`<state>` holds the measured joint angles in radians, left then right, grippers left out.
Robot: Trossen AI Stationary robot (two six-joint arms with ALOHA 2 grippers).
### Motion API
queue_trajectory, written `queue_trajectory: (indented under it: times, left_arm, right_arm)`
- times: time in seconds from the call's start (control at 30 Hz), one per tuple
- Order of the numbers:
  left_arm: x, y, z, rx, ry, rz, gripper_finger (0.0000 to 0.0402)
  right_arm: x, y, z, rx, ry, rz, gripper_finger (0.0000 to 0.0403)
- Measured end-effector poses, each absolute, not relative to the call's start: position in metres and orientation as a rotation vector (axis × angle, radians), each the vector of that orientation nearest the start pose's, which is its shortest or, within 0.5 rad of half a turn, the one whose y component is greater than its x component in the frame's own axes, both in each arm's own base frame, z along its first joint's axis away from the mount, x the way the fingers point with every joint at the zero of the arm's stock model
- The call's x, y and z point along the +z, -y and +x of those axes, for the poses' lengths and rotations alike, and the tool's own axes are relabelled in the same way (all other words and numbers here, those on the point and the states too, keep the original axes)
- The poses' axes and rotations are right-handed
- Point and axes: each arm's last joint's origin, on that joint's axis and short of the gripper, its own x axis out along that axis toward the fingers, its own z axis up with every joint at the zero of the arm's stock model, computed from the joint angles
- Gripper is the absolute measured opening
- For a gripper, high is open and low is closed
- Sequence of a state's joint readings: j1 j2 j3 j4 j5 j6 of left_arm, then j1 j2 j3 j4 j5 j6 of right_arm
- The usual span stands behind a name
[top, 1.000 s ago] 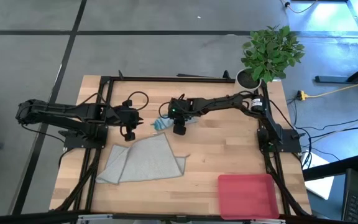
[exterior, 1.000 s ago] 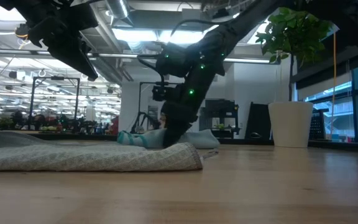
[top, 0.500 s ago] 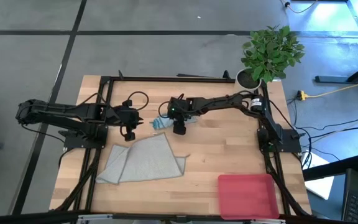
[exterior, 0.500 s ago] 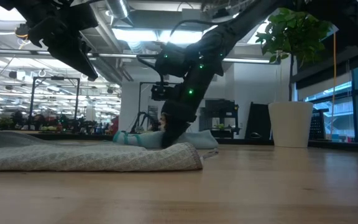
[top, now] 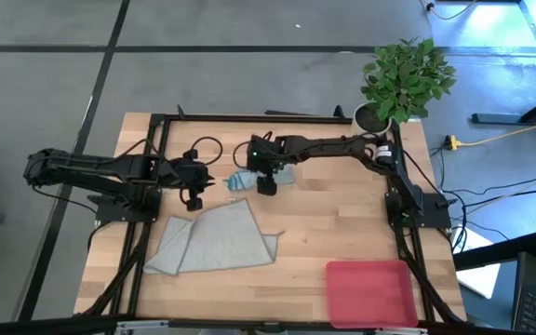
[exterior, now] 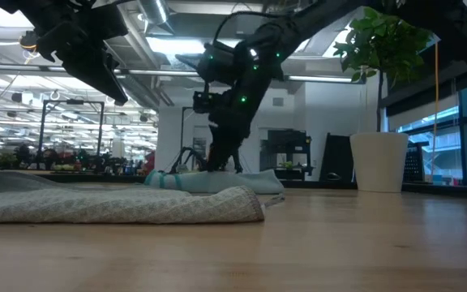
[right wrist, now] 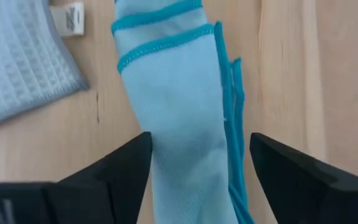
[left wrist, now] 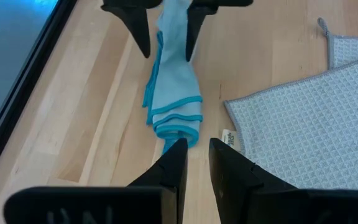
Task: Roll microfiber towels into tight, uniform cylinder then place into a basket
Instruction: Put the rolled blue towel into the red bin
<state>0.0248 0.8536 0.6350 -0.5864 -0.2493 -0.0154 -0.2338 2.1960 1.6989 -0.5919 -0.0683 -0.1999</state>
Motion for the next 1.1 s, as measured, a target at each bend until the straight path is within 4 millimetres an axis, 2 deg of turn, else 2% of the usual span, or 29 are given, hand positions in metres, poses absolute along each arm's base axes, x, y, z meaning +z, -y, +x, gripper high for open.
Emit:
queue_trajectory:
  times: [0.33,1.1]
  left_arm:
    - [0.239,-0.011,0.165,0.265,-0.8,0.076,0.0056]
    - [0.239,-0.011,0.165,0.265,-0.8,0.076,0.0056]
  right_arm:
    - [0.153,0.118,0.446,-0.027,-1.069,0.044,0.0272]
    - [0.154,0.118,0.446,-0.012,-1.063,0.015,0.0272]
